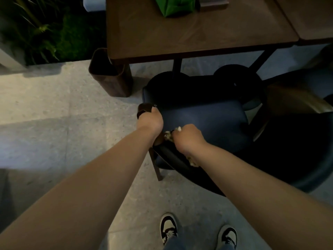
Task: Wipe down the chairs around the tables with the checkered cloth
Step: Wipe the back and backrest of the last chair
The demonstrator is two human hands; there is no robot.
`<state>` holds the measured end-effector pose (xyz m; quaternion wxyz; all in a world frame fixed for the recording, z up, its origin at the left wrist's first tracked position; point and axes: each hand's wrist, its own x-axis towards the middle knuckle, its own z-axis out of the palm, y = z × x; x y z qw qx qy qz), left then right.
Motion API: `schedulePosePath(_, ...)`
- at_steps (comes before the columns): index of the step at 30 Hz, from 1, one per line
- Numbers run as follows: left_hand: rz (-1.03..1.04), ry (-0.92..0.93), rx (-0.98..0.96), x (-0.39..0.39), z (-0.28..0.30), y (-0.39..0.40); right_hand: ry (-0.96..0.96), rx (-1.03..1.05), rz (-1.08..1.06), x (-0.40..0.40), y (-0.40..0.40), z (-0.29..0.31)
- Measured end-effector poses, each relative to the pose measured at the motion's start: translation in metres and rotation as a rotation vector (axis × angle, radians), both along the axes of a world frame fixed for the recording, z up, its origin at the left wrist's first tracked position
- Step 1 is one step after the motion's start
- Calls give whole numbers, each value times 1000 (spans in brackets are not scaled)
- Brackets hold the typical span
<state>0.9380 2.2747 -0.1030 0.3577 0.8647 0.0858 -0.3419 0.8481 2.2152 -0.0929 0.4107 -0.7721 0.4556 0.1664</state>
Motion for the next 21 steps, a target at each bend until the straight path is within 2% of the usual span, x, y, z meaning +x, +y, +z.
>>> schedulePosePath(6, -49, -48, 123, 4, -8, -3, 136, 56, 41, 19, -20, -39)
schedulePosePath(9, -49, -53, 142, 5, -11, -2, 125, 83, -51, 28, -36, -60)
schedulePosePath(11, -53, -62, 155, 5, -12, -2, 66, 243, -74, 27, -36, -74)
schedulePosePath(13, -46, -66, 161, 5, -12, -2, 139, 452, -6, 24, -29, -80)
schedulePosePath(14, -39, -65, 160, 5, -12, -2, 170, 487, 48, 24, -27, -80)
schedulePosePath(21, -29, -64, 165, 3, -7, -4, 53, 303, 234, 19, -27, -74)
